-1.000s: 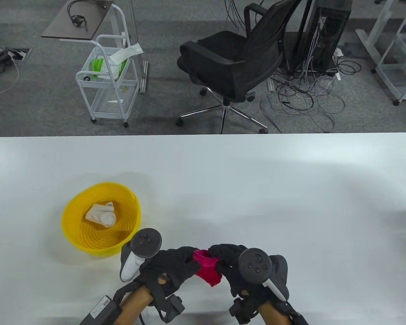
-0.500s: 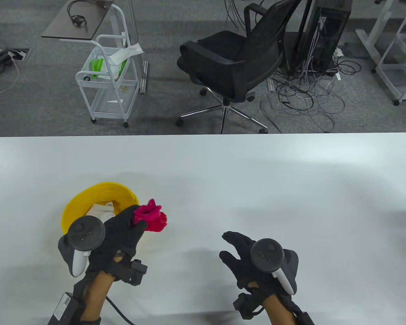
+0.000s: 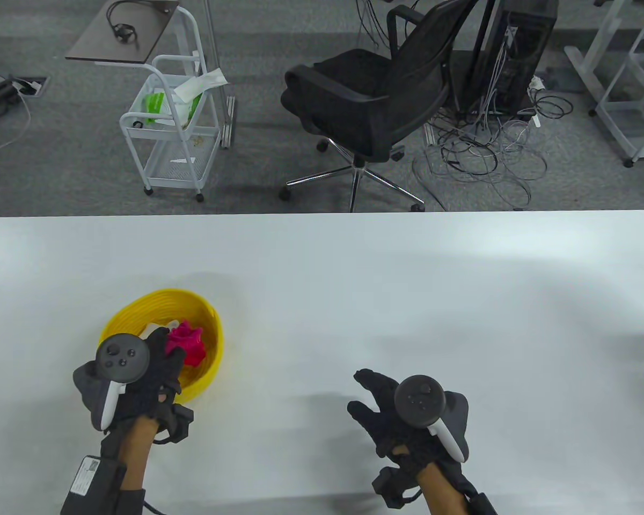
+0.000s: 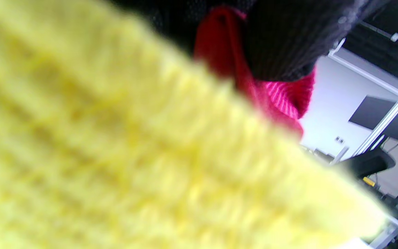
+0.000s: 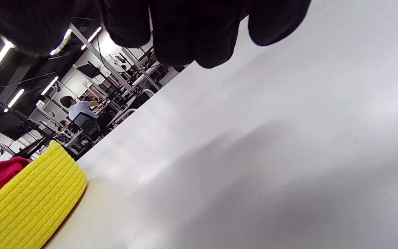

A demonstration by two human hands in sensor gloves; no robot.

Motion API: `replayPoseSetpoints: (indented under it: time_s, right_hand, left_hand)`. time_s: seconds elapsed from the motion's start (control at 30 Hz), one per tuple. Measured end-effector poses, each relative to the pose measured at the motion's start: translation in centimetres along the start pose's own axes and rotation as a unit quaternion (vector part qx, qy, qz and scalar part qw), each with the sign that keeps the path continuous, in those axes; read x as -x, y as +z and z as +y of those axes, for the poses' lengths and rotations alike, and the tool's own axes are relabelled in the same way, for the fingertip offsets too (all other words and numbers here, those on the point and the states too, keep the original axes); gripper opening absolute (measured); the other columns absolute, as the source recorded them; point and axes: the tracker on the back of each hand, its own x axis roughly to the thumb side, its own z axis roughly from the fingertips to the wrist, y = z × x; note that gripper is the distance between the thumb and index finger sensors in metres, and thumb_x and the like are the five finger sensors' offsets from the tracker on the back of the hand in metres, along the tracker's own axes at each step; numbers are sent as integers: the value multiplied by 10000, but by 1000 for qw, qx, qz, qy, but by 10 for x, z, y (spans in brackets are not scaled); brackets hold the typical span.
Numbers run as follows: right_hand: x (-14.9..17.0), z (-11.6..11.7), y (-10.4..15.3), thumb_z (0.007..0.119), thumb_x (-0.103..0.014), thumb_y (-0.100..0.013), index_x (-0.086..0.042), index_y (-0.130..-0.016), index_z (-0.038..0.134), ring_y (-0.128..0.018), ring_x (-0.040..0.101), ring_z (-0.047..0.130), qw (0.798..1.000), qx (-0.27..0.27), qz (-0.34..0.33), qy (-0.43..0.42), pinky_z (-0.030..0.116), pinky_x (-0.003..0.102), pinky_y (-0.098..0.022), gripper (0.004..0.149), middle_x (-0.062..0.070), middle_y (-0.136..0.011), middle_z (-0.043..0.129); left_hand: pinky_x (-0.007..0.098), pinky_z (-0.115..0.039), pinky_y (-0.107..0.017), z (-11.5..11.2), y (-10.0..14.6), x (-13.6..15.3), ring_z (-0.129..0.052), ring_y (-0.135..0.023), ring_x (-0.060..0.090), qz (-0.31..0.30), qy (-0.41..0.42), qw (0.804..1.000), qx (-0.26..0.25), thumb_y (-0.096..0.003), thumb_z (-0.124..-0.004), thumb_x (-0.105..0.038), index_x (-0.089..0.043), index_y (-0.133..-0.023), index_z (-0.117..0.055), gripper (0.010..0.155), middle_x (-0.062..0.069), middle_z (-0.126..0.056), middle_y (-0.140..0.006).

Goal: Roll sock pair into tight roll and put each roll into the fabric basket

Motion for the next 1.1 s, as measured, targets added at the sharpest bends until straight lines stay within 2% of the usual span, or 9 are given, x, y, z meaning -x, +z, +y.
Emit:
replayPoseSetpoints:
  time_s: [0.27,0.37,0.47,0.6,0.77,0.9,1.03,1.1]
  right_hand:
    - [1,3,-3,719,-651,-364,-360,-1004,563,-1032,252,704,1000,-15,8,16,593,560,-725,720,-35,-1091,666]
    - [3,4,-4,717,-652,-363,-362,-1005,557,-1037,250,695,999,-17,12,29,589,562,-726,722,-36,-1095,658]
    - [5,4,-5,716,-654,-363,-364,-1008,549,-1043,255,682,999,-15,18,38,582,565,-728,726,-34,-1100,646]
    - [6,3,-6,725,-658,-358,-371,-1020,515,-1058,260,653,999,-13,22,48,570,569,-734,751,-33,-1116,614]
    - [5,4,-7,718,-676,-353,-380,-1037,461,-1091,273,581,997,-17,27,66,528,583,-749,788,-34,-1147,543]
    - [4,1,-4,699,-694,-352,-380,-1043,435,-1104,290,533,997,-10,17,74,506,592,-750,804,-27,-1162,496]
    - [4,-2,-3,691,-699,-353,-374,-1045,430,-1104,303,519,998,-8,13,60,495,592,-750,808,-15,-1165,485]
    - [5,-2,-3,689,-702,-352,-374,-1046,427,-1108,305,507,998,-10,12,59,487,593,-752,811,-15,-1167,478]
  left_hand:
    - [500,-672,-559,-20,-2,-5,-906,-709,326,-6,-57,997,54,-393,-812,-435,-209,-942,-757,597,104,-925,-858]
    - [505,-655,-576,-21,-1,-6,-890,-732,336,-6,-65,996,57,-390,-806,-459,-214,-949,-752,614,110,-914,-878]
    - [502,-624,-612,-15,4,-11,-841,-792,334,-23,-61,997,27,-378,-806,-492,-229,-974,-709,659,102,-850,-942]
    - [513,-577,-654,-6,16,-23,-768,-873,340,-47,-38,998,7,-384,-776,-526,-252,-991,-678,674,100,-767,-1008]
    - [523,-514,-706,-3,45,-52,-671,-964,341,-87,-17,996,17,-391,-750,-565,-289,-1025,-609,706,83,-670,-1077]
    - [537,-459,-734,-14,66,-74,-592,-1015,342,-130,32,988,79,-389,-741,-591,-308,-1046,-551,741,77,-585,-1116]
    - [550,-377,-752,-32,77,-82,-504,-1053,338,-153,93,970,164,-391,-726,-614,-315,-1061,-483,773,69,-482,-1147]
    - [552,-350,-757,-40,78,-83,-462,-1069,336,-155,110,964,188,-390,-724,-617,-318,-1063,-461,782,62,-445,-1157]
